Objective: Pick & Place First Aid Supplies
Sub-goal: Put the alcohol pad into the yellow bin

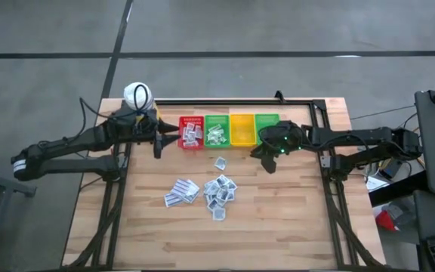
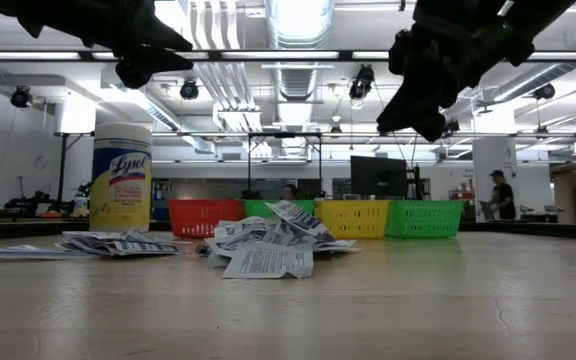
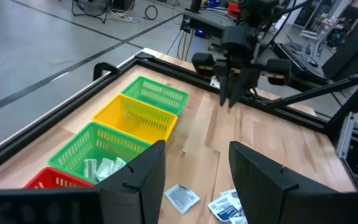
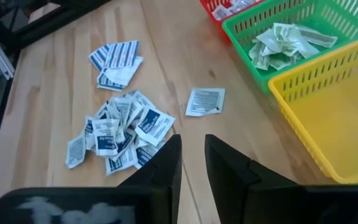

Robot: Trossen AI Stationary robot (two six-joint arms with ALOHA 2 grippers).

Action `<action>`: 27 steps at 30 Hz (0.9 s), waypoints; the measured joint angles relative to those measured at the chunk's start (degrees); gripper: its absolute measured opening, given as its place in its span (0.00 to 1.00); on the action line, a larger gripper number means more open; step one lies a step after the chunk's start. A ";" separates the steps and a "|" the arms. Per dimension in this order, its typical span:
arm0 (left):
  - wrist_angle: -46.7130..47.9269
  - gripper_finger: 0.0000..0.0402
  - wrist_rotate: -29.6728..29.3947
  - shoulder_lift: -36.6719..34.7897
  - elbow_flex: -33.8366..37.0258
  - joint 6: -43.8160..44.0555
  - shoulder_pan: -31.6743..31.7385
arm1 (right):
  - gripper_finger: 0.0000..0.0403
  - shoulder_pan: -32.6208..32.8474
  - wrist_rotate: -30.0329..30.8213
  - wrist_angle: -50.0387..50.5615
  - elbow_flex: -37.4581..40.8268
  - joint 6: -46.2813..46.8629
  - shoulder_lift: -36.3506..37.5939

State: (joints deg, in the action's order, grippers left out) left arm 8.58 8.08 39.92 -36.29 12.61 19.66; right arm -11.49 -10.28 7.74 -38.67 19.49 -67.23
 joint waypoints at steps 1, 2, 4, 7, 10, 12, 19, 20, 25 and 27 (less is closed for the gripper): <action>0.00 0.43 0.00 0.00 0.00 0.04 -0.21 | 0.17 0.00 0.00 -0.58 0.54 -0.04 0.12; 0.00 0.43 0.00 0.00 0.00 0.22 -0.42 | 0.18 0.00 -0.01 -0.87 1.08 -0.15 0.24; 0.00 0.43 0.00 0.00 0.00 0.78 -0.80 | 0.19 0.00 -0.01 -1.30 2.12 -0.10 0.51; 0.00 0.43 0.00 0.00 0.00 0.95 -1.13 | 0.20 0.00 -0.04 -1.28 3.22 -0.02 0.39; 0.04 0.43 -0.05 0.00 0.00 0.24 -1.13 | 0.21 0.00 -0.07 -1.33 3.53 -0.13 -0.50; 0.07 0.43 -0.09 0.00 0.00 -0.08 -1.13 | 0.21 0.02 -0.17 -1.21 3.62 -0.13 -1.03; 0.66 0.43 -0.15 0.00 0.00 -0.06 -1.11 | 0.17 0.09 -0.39 -1.09 3.64 0.00 -1.26; 0.72 0.43 -0.15 0.00 0.00 -0.04 -1.13 | 0.17 0.09 -0.38 -1.11 3.64 -0.06 -1.26; 2.73 0.43 -0.26 0.00 0.00 -0.04 -1.11 | 0.16 0.11 -0.37 -1.21 3.66 0.02 -1.26; 3.69 0.43 -0.44 0.00 0.00 -0.03 -1.11 | 0.16 0.11 -0.39 -1.35 3.64 -0.42 -1.26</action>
State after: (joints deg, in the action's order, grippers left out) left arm 12.26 7.64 39.92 -36.29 12.58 18.55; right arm -11.38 -10.67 6.39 -35.03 19.07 -68.49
